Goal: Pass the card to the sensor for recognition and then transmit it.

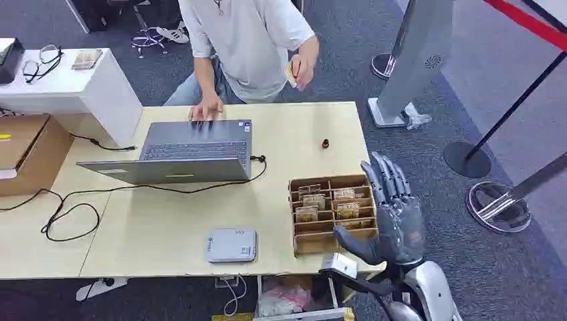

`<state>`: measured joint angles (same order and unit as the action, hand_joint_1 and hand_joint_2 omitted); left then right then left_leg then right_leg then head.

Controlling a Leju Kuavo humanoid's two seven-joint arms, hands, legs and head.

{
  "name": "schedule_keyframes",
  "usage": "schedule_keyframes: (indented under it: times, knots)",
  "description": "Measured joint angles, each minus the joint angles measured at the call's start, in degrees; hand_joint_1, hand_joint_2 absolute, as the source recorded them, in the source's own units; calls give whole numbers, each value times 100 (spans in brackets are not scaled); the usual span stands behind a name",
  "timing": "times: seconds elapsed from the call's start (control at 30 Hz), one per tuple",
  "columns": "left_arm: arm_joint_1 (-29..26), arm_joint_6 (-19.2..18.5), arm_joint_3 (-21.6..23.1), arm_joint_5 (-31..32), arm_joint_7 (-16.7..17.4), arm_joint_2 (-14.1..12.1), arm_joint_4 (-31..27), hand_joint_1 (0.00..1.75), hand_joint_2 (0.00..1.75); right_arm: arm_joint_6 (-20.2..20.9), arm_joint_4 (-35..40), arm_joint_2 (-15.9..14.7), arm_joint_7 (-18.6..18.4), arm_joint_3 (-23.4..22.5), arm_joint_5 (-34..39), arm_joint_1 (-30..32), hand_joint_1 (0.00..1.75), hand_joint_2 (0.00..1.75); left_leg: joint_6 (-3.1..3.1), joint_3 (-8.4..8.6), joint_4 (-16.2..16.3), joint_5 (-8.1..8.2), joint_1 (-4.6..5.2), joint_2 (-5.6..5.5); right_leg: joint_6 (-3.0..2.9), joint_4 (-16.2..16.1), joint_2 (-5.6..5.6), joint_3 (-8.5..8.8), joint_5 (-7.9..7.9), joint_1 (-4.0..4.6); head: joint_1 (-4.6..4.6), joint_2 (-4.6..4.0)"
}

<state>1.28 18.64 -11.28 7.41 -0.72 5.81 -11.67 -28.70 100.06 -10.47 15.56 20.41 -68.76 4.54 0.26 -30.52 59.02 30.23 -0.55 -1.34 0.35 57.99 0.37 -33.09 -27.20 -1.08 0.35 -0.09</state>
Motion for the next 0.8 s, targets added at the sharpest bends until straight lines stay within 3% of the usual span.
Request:
schedule_keyframes:
  times: [0.8]
  knots:
    - [-2,18,0,-2,-4,2,0,0,175,15,221,66,-153,99,-274,227,0,0,0,-1,0,0,0,1,0,0,0,-1,-1,0,0,0]
